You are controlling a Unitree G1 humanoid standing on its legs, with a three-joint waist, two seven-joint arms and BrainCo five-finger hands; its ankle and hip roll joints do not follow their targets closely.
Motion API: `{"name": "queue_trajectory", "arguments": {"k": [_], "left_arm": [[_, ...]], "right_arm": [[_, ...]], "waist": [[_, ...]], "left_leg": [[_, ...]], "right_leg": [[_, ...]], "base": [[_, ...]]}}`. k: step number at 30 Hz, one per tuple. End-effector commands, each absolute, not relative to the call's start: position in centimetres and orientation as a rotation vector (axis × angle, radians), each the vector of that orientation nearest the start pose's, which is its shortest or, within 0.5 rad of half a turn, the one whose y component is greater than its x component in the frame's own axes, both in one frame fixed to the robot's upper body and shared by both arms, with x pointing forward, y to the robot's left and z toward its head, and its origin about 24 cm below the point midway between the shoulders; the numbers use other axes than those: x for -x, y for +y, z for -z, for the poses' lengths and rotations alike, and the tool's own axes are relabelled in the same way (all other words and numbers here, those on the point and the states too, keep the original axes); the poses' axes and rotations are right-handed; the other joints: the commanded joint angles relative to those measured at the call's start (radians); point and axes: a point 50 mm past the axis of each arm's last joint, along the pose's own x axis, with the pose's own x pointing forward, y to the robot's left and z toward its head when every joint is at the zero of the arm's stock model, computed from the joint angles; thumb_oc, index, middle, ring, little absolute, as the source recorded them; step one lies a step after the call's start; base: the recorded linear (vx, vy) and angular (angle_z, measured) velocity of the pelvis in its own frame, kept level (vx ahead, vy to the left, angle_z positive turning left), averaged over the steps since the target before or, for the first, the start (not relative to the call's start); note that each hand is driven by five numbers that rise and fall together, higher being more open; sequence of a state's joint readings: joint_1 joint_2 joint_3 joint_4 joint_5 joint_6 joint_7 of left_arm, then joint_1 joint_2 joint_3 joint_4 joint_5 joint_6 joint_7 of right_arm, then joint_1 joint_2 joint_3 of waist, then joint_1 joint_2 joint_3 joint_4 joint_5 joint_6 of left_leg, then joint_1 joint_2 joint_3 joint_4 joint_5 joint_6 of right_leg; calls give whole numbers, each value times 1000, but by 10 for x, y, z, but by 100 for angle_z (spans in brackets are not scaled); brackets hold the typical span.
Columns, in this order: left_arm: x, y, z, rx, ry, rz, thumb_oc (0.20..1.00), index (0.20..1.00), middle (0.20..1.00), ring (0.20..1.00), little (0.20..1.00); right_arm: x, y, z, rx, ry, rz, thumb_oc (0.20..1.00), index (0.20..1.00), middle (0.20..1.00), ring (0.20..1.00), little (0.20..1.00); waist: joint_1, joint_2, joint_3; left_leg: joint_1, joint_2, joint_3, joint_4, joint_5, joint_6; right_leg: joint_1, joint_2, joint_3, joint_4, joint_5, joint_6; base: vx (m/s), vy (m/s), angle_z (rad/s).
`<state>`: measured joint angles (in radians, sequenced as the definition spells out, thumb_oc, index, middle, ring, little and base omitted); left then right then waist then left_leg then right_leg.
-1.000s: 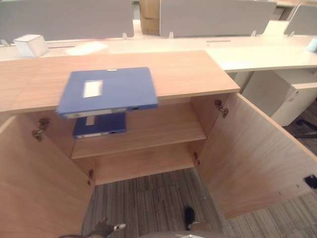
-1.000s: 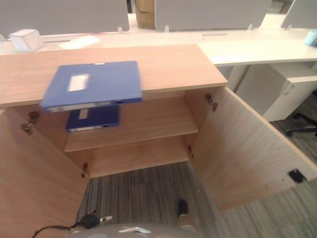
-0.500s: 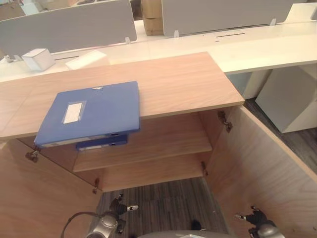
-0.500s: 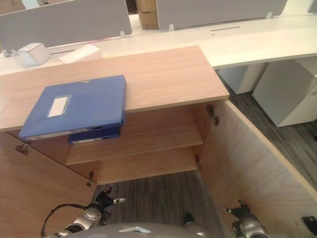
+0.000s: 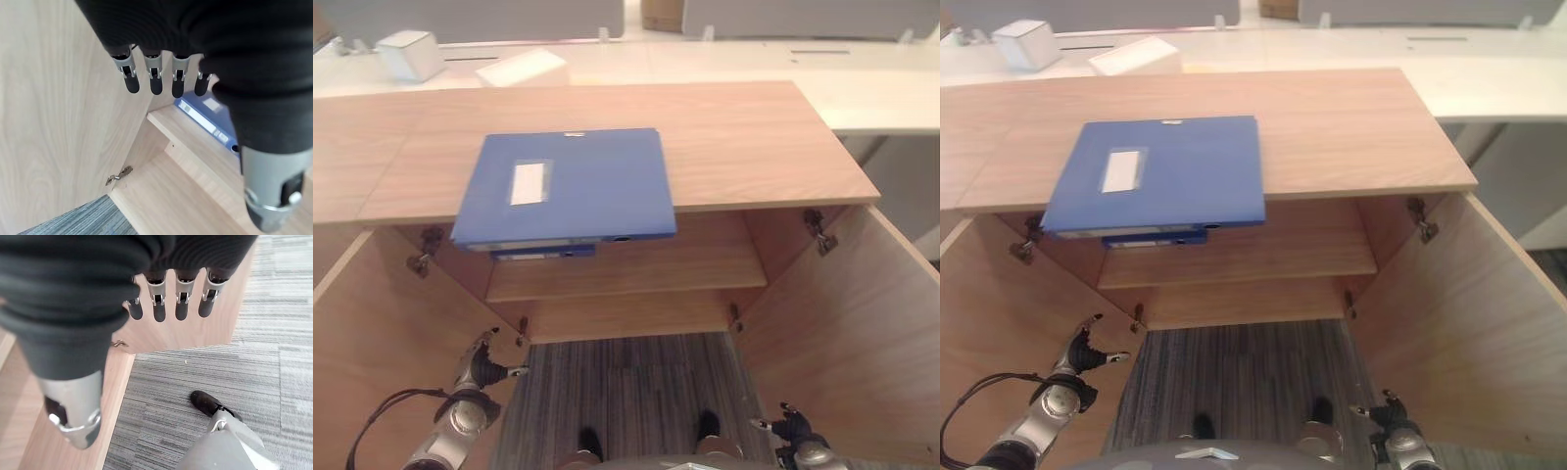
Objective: Put the empty folder in the office cabinet
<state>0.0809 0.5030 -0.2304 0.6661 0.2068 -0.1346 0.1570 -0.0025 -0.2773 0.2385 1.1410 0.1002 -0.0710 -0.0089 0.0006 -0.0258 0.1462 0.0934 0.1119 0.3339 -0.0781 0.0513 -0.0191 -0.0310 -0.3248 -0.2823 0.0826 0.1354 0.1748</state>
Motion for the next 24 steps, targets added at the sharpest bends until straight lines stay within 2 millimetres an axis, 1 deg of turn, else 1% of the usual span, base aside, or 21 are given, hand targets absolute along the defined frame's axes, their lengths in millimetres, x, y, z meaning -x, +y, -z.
{"name": "queue_trajectory", "arguments": {"k": [1,3,4,5,6,7,8,10,12,13,16,18,21,22,23,24], "left_arm": [[-182,287,52,-880,440,-29,1000,1000,1000,1000,1000],[-170,295,49,-919,443,-43,1000,1000,1000,1000,1000],[-170,295,49,-919,443,-43,1000,1000,1000,1000,1000],[-167,299,49,-923,447,-68,1000,1000,1000,1000,1000],[-167,299,49,-923,447,-68,1000,1000,1000,1000,1000],[-162,302,47,-951,440,-84,1000,1000,1000,1000,1000],[-159,302,45,-960,434,-84,1000,1000,1000,1000,1000],[-156,302,41,-980,405,-88,1000,1000,1000,1000,1000],[-155,303,39,-1000,395,-94,1000,1000,1000,1000,1000],[-154,305,34,-1040,369,-101,1000,1000,1000,1000,1000],[-152,310,29,-1095,352,-115,1000,1000,1000,1000,1000],[-153,314,22,-1137,328,-124,1000,1000,1000,1000,1000],[-153,323,13,-1197,309,-161,1000,1000,1000,1000,1000],[-153,323,13,-1197,309,-161,1000,1000,1000,1000,1000],[-153,326,10,-1218,300,-175,1000,1000,1000,1000,1000],[-155,335,-4,-1285,265,-222,1000,1000,1000,1000,1000]], "right_arm": [[-132,-238,144,325,1008,31,1000,1000,1000,1000,1000],[-131,-235,145,332,1006,7,1000,1000,1000,1000,1000],[-131,-235,145,332,1006,7,1000,1000,1000,1000,1000],[-134,-235,143,341,992,0,1000,1000,1000,1000,1000],[-134,-235,143,341,992,0,1000,1000,1000,1000,1000],[-136,-238,140,363,969,-8,1000,1000,1000,1000,1000],[-133,-241,140,369,967,0,1000,1000,1000,1000,1000],[-125,-250,140,378,984,28,1000,1000,1000,1000,1000],[-123,-252,140,380,992,37,1000,1000,1000,1000,1000],[-118,-254,142,382,1008,42,1000,1000,1000,1000,1000],[-112,-255,144,379,1028,53,1000,1000,1000,1000,1000],[-109,-255,145,374,1041,59,1000,1000,1000,1000,1000],[-104,-253,147,368,1057,55,1000,1000,1000,1000,1000],[-104,-253,147,368,1057,55,1000,1000,1000,1000,1000],[-103,-253,148,366,1062,57,1000,1000,1000,1000,1000],[-96,-252,150,354,1084,63,1000,1000,1000,1000,1000]], "waist": [[55,-9,-51],[73,-17,-68],[73,-17,-68],[77,-19,-71],[77,-19,-71],[82,-17,-76],[79,-9,-81],[78,4,-94],[74,12,-99],[74,21,-105],[70,31,-113],[69,36,-115],[62,38,-116],[62,38,-116],[60,37,-115],[55,34,-111]], "left_leg": [[-22,86,-52,26,-40,-98],[-26,103,-56,29,-30,-114],[-26,103,-56,29,-30,-114],[-33,117,-60,29,-18,-125],[-33,117,-60,29,-18,-125],[-39,142,-64,23,7,-141],[-41,156,-71,12,22,-148],[-48,170,-81,2,29,-156],[-51,175,-87,1,32,-160],[-50,179,-87,-3,33,-162],[-42,178,-85,-7,30,-165],[-34,175,-82,-9,25,-165],[-23,168,-75,-9,18,-164],[-23,168,-75,-9,18,-164],[-20,165,-74,-9,15,-164],[-11,157,-70,-9,6,-162]], "right_leg": [[34,-72,42,-37,29,73],[47,-59,29,-67,4,74],[47,-59,29,-67,4,74],[52,-47,28,-79,-4,73],[52,-47,28,-79,-4,73],[63,-26,17,-92,-21,64],[75,-11,4,-99,-30,59],[100,5,-23,-119,-41,55],[111,11,-37,-129,-41,53],[121,12,-48,-141,-42,54],[131,7,-57,-144,-38,54],[135,1,-60,-142,-35,55],[138,-7,-57,-144,-29,57],[138,-7,-57,-144,-29,57],[138,-9,-56,-143,-26,58],[135,-19,-51,-143,-16,62]], "base": [[-14,-221,9],[4,-131,10],[-18,-118,-20],[-17,-61,-22],[-52,-157,-24],[-47,-139,1],[-54,-169,5],[-16,-99,13],[-12,-45,28],[-10,-27,24],[5,0,5],[13,34,3],[14,43,-3],[9,29,-4],[16,74,0],[16,76,-3]]}}
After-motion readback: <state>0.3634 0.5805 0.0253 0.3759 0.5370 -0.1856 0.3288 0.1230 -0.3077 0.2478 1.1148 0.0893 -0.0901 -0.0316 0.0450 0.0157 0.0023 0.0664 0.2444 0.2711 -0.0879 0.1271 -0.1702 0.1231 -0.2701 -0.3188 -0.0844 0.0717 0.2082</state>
